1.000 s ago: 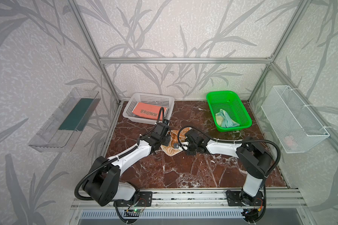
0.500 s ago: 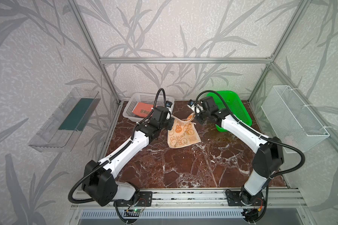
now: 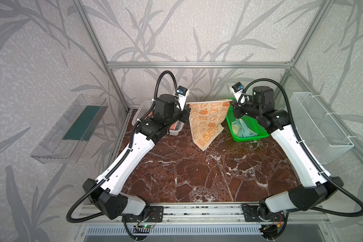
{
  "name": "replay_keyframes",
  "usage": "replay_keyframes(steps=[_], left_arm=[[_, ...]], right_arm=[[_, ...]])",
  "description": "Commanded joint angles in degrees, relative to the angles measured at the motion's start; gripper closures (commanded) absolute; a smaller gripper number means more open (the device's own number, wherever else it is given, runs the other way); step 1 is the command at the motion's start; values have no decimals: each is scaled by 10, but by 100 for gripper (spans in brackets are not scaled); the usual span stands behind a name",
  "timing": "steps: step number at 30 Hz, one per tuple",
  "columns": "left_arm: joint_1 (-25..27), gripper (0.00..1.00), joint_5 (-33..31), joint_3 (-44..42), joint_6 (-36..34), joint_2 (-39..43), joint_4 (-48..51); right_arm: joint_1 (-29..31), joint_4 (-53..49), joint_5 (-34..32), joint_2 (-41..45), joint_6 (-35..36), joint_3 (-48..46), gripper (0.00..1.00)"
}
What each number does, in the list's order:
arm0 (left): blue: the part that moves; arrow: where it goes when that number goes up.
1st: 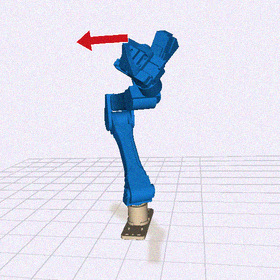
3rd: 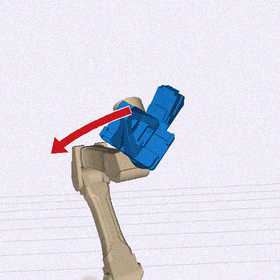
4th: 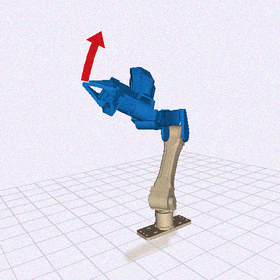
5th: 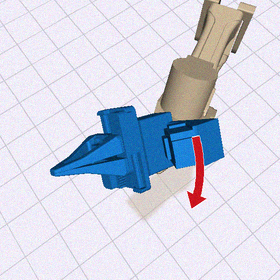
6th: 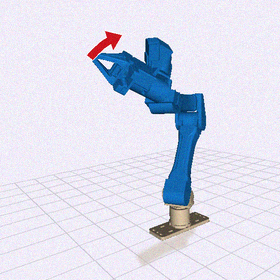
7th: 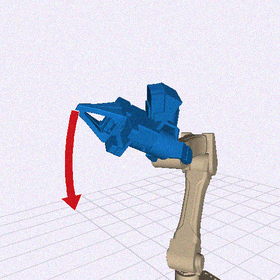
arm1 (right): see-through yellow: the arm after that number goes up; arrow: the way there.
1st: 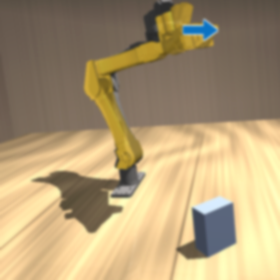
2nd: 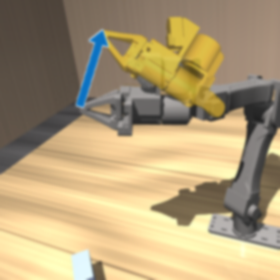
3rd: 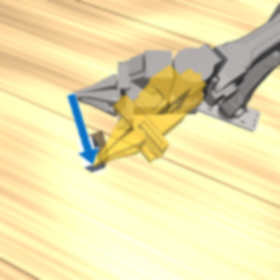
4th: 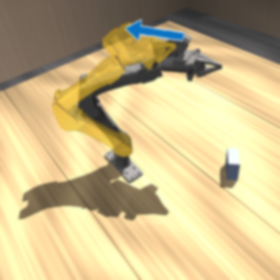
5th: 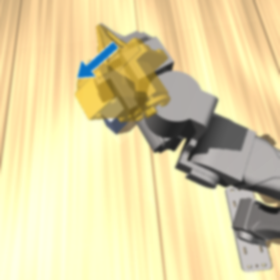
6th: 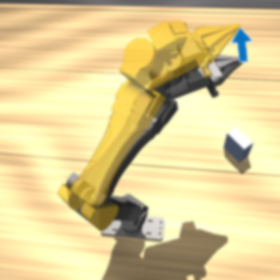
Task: Fold and stack the towels
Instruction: 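Lift the orange towel high with both grippers, stretching its top edge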
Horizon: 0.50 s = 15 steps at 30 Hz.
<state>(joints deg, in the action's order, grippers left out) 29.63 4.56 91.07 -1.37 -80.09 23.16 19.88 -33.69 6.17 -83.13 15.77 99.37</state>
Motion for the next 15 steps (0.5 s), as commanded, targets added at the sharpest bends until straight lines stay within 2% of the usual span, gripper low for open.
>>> replay_keyframes(steps=[1,5,15], left_arm=[[2,100,42,27,4,40,40],[14,100,54,23,17,78,80],[42,100,81,-37,36,220,75]], right_arm=[[-6,-16,31,49,13,-4,100],[-4,-8,91,113,21,-43,100],[5,4,150,248,-9,-107,100]])
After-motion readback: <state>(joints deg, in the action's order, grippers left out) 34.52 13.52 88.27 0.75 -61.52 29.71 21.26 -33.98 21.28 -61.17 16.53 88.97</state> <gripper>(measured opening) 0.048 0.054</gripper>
